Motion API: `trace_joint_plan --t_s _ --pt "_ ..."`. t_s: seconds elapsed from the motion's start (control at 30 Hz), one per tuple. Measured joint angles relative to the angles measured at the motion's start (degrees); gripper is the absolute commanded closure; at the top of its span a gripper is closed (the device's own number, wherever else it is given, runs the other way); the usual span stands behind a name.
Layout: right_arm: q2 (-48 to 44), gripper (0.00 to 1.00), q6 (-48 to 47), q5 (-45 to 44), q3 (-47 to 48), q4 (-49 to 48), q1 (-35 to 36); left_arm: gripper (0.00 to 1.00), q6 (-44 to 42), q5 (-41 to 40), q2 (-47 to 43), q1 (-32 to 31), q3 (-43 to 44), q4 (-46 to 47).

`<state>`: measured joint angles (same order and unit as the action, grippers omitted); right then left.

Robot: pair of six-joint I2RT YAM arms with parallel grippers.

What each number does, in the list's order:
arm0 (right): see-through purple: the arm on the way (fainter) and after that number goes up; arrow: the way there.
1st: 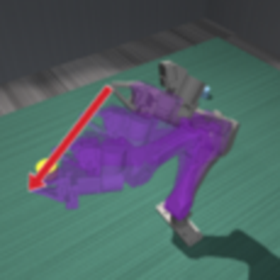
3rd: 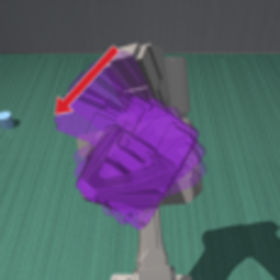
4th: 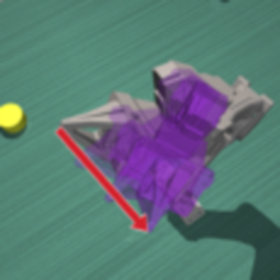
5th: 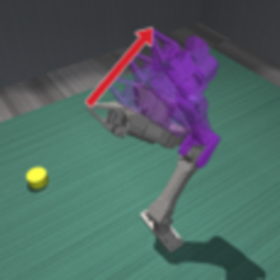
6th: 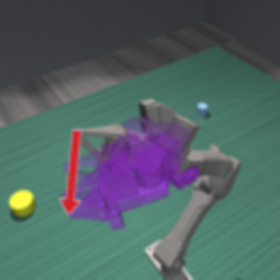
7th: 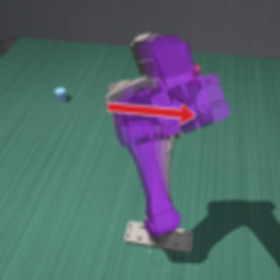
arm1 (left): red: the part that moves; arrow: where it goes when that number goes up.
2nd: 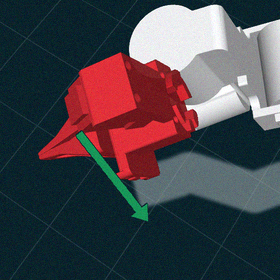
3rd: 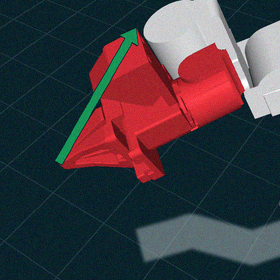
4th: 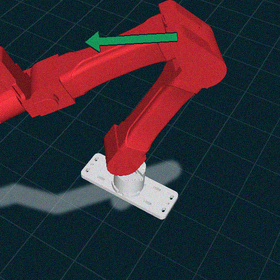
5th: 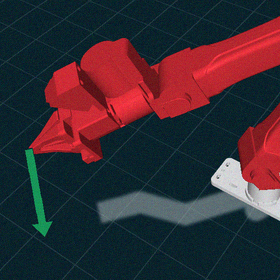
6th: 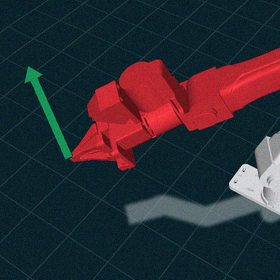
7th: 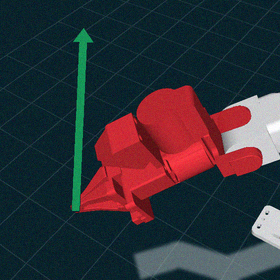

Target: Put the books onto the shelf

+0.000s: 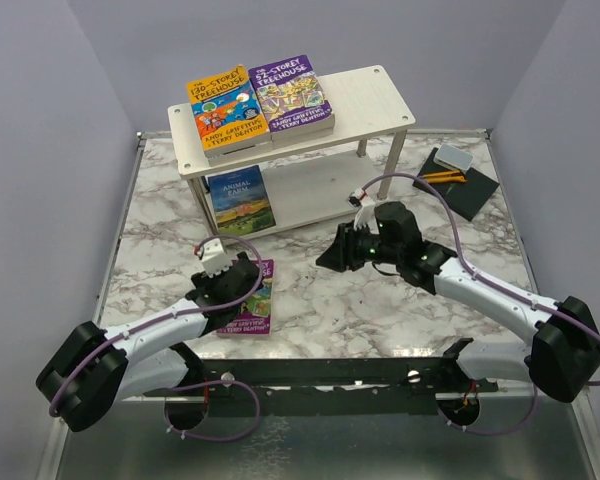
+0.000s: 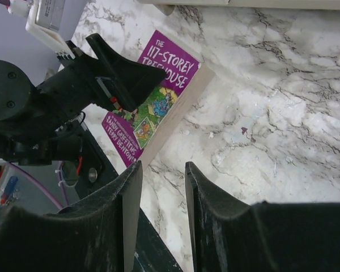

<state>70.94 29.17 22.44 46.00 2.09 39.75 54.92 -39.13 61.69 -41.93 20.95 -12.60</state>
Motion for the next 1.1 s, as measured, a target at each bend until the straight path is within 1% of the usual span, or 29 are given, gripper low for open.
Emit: trace_joint_plan --t_s 0.2,0.33,0.43,0.53,0.63,0.77,1.0,1.1 --pt "0.0 0.56 0.9 0.0 -2.9 -0.3 0.0 0.13 -2.2 6.4 0.2 0.2 -2.8 9.6" --pt "0.0 0.53 2.5 -0.9 -5.7 -0.2 0.0 0.14 -3.5 13.3 2.1 0.2 -4.0 18.4" --pt "0.0 0.47 4.5 -2.3 -8.6 -0.3 0.0 0.14 -3.6 19.6 5.7 -1.0 -3.7 26.0" --pt "0.0 0.43 6.7 -3.6 -11.4 -0.4 0.1 0.14 -3.3 23.6 9.0 -2.9 -2.6 30.3" --pt "0.0 0.4 9.5 -5.2 -14.6 -0.6 0.0 0.14 -2.8 26.8 12.0 -5.2 -1.1 32.7" --pt "-0.7 0.37 13.3 -6.8 -18.1 -0.7 0.0 0.14 -1.6 29.0 13.7 -7.0 -0.2 33.8" --pt "-2.4 0.37 19.4 -8.7 -22.5 -2.5 0.1 0.14 -0.1 29.7 14.7 -9.3 -0.1 35.2" --pt "-2.2 0.39 21.9 -9.3 -23.3 -3.5 0.1 0.14 0.3 29.8 15.2 -10.4 0.0 36.1"
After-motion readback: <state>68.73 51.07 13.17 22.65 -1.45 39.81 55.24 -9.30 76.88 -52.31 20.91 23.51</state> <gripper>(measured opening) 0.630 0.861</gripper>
